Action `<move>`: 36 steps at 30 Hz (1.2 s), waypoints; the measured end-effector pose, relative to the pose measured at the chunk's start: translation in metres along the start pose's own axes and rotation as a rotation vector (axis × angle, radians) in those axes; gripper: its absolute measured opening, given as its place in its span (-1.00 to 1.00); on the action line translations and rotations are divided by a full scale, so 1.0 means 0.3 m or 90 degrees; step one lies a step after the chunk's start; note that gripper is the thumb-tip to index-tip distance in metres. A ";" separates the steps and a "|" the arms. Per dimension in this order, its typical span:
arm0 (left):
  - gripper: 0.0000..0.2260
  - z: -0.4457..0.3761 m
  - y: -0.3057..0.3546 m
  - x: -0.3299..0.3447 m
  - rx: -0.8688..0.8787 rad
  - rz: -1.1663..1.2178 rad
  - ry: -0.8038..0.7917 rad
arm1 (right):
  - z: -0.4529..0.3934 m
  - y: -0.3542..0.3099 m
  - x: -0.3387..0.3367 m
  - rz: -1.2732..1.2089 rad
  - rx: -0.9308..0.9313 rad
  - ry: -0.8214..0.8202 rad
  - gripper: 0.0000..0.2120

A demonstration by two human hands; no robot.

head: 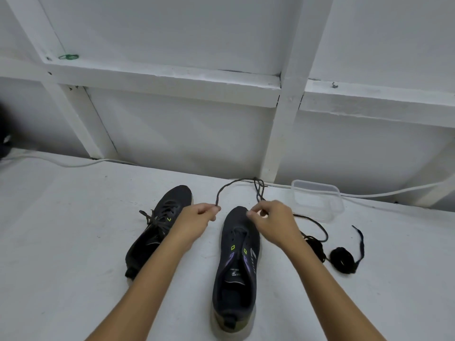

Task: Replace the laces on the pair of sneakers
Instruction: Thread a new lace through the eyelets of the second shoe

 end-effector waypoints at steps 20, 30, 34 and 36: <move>-0.90 0.084 -0.101 0.075 0.090 0.122 0.043 | 0.098 -0.003 0.141 -0.045 -0.069 -0.023 -0.88; -0.81 0.107 -0.069 0.052 0.172 0.014 0.150 | 0.103 0.017 0.149 -0.102 -0.020 -0.024 -0.88; -0.83 0.098 -0.086 0.052 0.157 0.052 0.134 | 0.106 0.021 0.151 -0.121 -0.010 -0.026 -0.89; -0.84 0.098 -0.087 0.053 0.156 0.063 0.135 | 0.106 0.018 0.149 -0.123 -0.007 -0.028 -0.89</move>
Point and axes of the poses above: each hand's wrist, its own z-axis away from the middle knuckle, its own x-axis out of the palm, y = z × x, the point moved 10 cm from there along -z, towards the middle knuckle, and after that the axes turned 4 degrees about -x, right-handed, at the moved point
